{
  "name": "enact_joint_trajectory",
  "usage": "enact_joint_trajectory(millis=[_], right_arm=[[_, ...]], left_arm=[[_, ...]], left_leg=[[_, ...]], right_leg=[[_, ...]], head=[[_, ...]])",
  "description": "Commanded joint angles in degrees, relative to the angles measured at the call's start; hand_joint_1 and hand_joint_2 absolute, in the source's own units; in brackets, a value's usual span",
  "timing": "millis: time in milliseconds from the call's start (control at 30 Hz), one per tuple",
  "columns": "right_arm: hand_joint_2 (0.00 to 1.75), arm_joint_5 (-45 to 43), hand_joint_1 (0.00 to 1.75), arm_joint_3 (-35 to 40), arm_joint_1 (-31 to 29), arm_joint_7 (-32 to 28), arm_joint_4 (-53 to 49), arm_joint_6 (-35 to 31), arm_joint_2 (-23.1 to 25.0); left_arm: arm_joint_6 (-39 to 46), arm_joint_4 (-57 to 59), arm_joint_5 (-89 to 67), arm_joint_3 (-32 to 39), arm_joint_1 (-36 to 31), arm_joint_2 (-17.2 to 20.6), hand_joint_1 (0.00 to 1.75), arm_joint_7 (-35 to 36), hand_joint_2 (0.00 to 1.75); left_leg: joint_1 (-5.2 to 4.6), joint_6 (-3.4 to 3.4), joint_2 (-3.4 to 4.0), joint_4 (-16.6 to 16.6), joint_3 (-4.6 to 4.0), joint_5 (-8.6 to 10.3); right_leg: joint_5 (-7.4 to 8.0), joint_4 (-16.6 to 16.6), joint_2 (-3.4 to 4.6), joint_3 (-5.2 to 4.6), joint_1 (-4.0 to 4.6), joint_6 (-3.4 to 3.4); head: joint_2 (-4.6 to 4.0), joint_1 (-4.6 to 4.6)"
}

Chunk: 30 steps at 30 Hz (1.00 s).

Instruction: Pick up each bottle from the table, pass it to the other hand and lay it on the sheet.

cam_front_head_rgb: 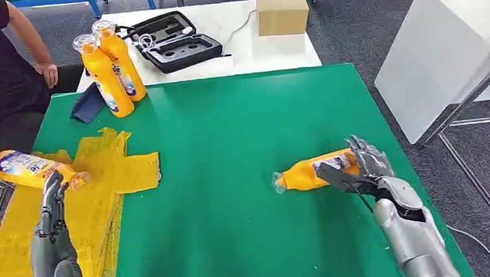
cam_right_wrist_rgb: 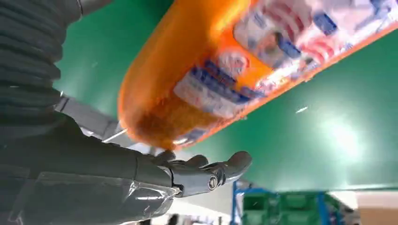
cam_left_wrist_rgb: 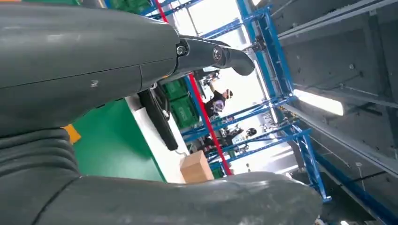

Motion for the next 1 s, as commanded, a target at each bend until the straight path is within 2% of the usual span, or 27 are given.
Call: enact_joint_trajectory(millis=[33,100,267,300,433,467,600,700,733,800,833,867,900,1000], right_arm=[[1.75,-0.1,0.00,3.4,-5.3,0.1,9.5,-0.6,2.7],[1.75,-0.1,0.00,3.4,-5.3,0.1,9.5,-0.6,2.7],[1.75,-0.4,0.00,12.1,-6.8,-2.6,20.7,8.3,-1.0],[1.75,-0.7,1.75,14.4,-6.3,-3.8,22.4,9.3,-3.0],[1.75,-2.8,1.75,18.7,-4.0,-5.2,23.3,15.0,-7.8],[1.75,-3.7,1.75,19.7,-2.9,-5.0,22.0,16.7,-9.3],[1.75,-6.9,1.75,21.6,-0.4,-3.5,18.8,20.0,-12.6],[1.75,-8.5,1.75,22.3,2.2,-3.1,16.9,21.4,-15.2],[1.75,-9.7,1.75,22.6,3.0,-2.8,15.8,21.8,-15.8],[1.75,-10.8,1.75,23.2,4.4,-1.7,15.2,22.4,-16.5],[1.75,-11.2,1.75,23.2,4.9,-1.6,15.3,22.4,-16.6],[1.75,-11.8,1.75,22.9,5.2,-1.2,15.5,21.8,-16.1],[1.75,-12.2,1.75,22.3,4.6,-0.7,16.2,20.3,-14.8],[1.75,-12.1,1.75,22.3,3.3,0.3,17.1,19.2,-12.9]], left_arm=[[-0.2,1.4,0.2,0.4,-1.2,0.5,0.00,0.2,0.00],[-0.2,1.4,0.2,0.4,-1.2,0.5,0.00,0.2,0.00],[-1.5,4.0,2.3,0.8,-3.8,1.4,0.00,-0.2,0.00],[-1.8,5.2,3.0,0.8,-4.8,1.7,0.00,-0.4,0.00],[-2.5,7.9,4.1,0.1,-7.1,2.5,0.00,-0.7,0.00],[-2.4,8.5,4.3,-0.2,-7.6,2.7,0.00,-0.7,0.00],[-2.3,9.7,5.0,-0.9,-8.6,3.0,0.00,-0.6,0.00],[-2.4,10.6,5.2,-1.4,-9.4,3.1,0.00,-0.7,0.00],[-2.3,10.8,5.5,-1.5,-9.6,3.2,0.00,-0.7,0.00],[-2.4,11.1,5.7,-1.8,-10.0,3.3,0.00,-0.7,0.00],[-2.4,11.2,5.8,-1.9,-10.2,3.3,0.00,-0.7,0.00],[-2.4,11.4,5.9,-2.0,-10.3,3.4,0.00,-0.7,0.00],[-2.3,11.2,6.0,-1.9,-10.1,3.2,0.00,-0.5,0.00],[-2.4,10.9,6.0,-2.0,-9.6,3.2,0.00,-0.4,0.00]], left_leg=[[0.01,-0.04,0.26,0.0,0.01,0.00],[0.00,-0.04,0.25,0.0,-0.01,0.01],[0.04,-0.05,0.16,0.0,0.03,0.04],[0.04,-0.06,0.16,0.0,0.00,0.08],[0.04,-0.04,-0.22,-0.2,0.38,0.14],[0.03,-0.01,-0.19,-0.1,0.47,0.10],[0.09,-0.04,-0.51,-0.1,0.55,0.17],[0.07,-0.02,-0.35,-0.1,1.16,-0.01],[0.10,-0.01,-0.60,-0.1,0.95,0.17],[0.08,0.09,-0.38,0.0,1.30,-0.06],[0.10,0.13,-0.58,0.0,0.90,0.13],[0.09,0.14,-0.47,0.0,1.13,0.00],[0.12,0.17,-0.62,0.0,0.80,0.18],[0.06,0.29,-0.14,0.1,1.62,-0.25]], right_leg=[[0.05,0.0,0.15,-0.04,0.01,-0.01],[0.04,0.0,0.12,-0.05,0.00,0.00],[0.07,-0.1,0.05,0.04,0.05,-0.02],[0.10,-0.1,0.01,0.02,0.05,-0.02],[0.06,-0.3,-0.39,0.32,0.04,-0.01],[0.04,-0.2,-0.34,-0.05,0.03,-0.01],[0.06,-0.4,-0.67,0.09,0.07,-0.02],[-0.07,-0.3,-0.41,0.59,0.05,-0.04],[0.04,-0.5,-0.72,0.52,0.07,-0.02],[-0.06,-0.4,-0.46,0.80,0.06,-0.03],[0.05,-0.5,-0.71,0.52,0.07,0.04],[-0.07,-0.4,-0.57,0.72,0.06,0.10],[0.09,-0.6,-0.76,0.51,0.08,0.11],[-0.11,-0.5,-0.21,1.24,0.04,0.11]], head=[[0.00,0.02],[0.00,0.00],[0.00,0.02],[0.00,0.02],[0.00,0.04],[0.00,0.02],[0.00,0.04],[0.00,0.02],[0.00,0.02],[0.00,0.04],[0.00,0.04],[0.00,0.04],[0.00,0.04],[0.00,0.04]])
